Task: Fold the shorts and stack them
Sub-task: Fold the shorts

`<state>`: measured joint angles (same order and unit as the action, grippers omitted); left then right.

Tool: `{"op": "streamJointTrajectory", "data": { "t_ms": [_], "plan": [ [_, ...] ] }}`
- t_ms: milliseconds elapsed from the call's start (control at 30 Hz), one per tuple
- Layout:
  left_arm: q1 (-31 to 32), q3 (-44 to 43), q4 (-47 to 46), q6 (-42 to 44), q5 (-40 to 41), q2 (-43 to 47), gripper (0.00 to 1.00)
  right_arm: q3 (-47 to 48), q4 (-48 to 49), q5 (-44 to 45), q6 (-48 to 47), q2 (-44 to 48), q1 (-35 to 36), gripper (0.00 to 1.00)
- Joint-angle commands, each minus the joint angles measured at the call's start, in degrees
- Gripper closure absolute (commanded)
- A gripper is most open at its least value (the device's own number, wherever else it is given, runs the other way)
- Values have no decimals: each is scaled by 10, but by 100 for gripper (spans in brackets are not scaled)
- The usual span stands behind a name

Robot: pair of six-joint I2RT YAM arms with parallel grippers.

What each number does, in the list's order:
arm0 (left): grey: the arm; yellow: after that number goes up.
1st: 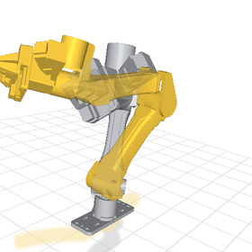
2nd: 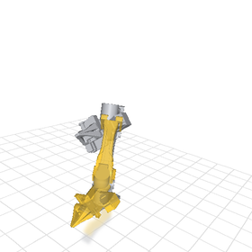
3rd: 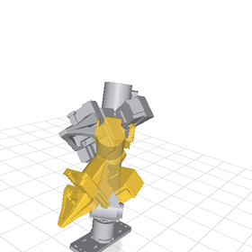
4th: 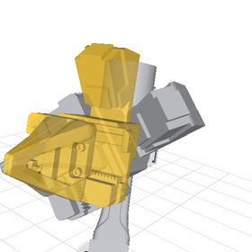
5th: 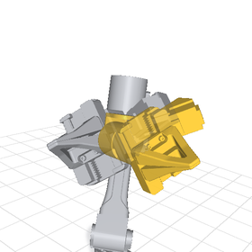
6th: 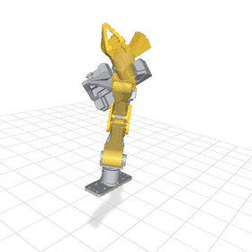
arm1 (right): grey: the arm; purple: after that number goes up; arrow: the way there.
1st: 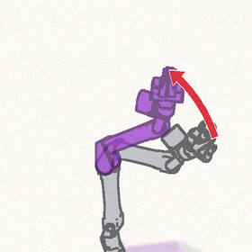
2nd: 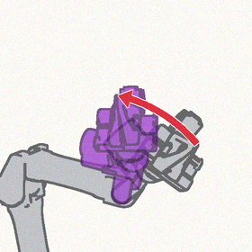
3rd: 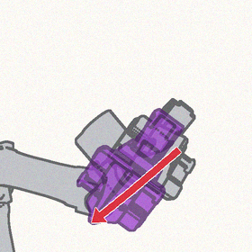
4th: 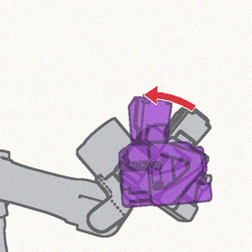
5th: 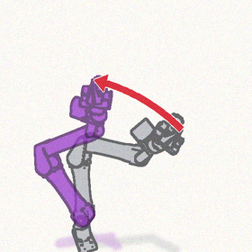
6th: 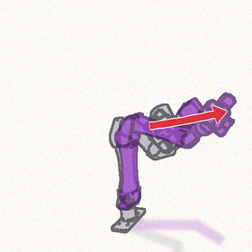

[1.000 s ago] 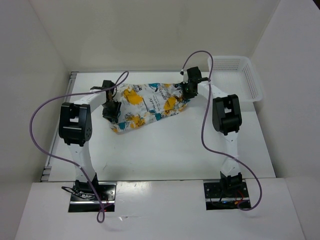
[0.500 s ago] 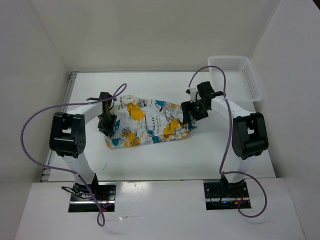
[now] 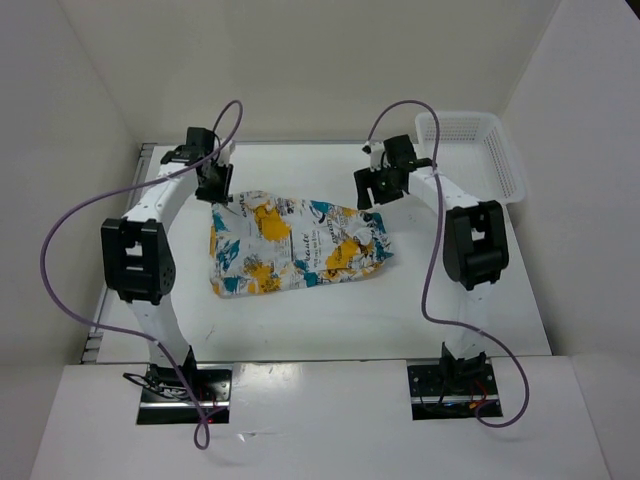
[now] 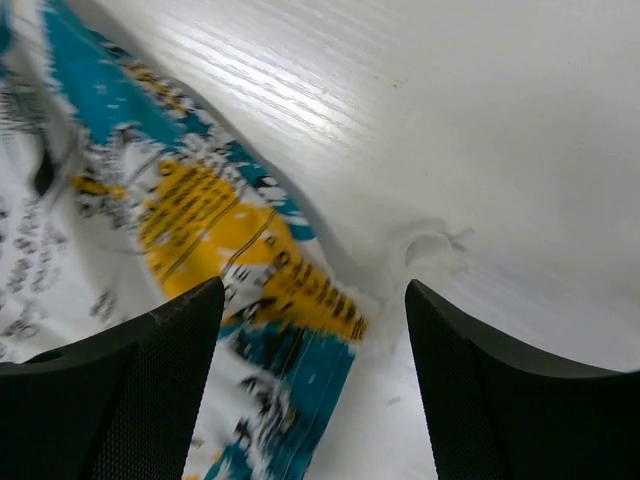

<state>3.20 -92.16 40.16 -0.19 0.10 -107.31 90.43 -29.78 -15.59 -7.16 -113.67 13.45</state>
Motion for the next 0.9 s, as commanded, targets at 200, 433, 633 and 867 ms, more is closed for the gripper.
{"op": "streamJointTrajectory", "data": {
  "t_ms": [200, 433, 633, 867],
  "plan": [
    [-1, 27, -17, 2, 7, -99, 57, 26, -11, -31, -50, -85, 7, 20],
    [-1, 62, -22, 2, 17, -109, 56, 2, -8, 1, -48, -85, 12, 90],
    [-1, 94, -44, 2, 68, -114, 59, 73, 58, 128, 43, -96, 12, 100],
    [-7, 100, -61, 2, 82, -114, 59, 127, 70, 184, 193, -101, 6, 100]
  ]
}}
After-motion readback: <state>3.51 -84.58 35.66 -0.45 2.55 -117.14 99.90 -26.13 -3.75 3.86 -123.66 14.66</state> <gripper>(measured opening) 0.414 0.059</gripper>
